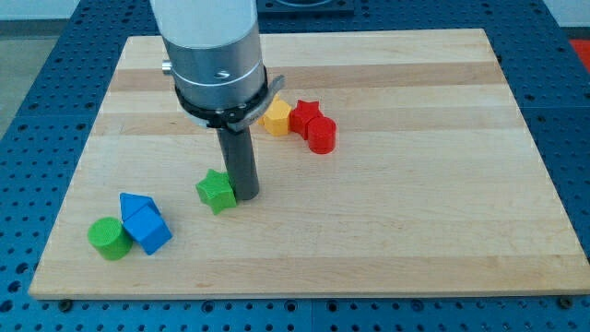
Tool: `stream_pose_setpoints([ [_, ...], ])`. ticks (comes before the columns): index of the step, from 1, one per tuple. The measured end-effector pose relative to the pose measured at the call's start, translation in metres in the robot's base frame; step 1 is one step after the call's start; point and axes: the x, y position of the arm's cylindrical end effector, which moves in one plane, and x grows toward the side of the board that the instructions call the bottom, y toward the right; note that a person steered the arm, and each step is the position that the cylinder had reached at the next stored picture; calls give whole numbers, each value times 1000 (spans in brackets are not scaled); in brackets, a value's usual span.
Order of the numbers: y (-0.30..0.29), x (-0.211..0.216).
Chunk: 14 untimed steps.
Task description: Push yellow hexagon to the right of blue cube
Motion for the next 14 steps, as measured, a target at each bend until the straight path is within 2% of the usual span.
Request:
stream_pose_setpoints([
  [2, -52, 0],
  [4, -52, -3],
  [7, 107, -36],
  [9, 159, -84],
  [11, 162, -143],
  [12, 148, -157],
  [14, 88, -160],
])
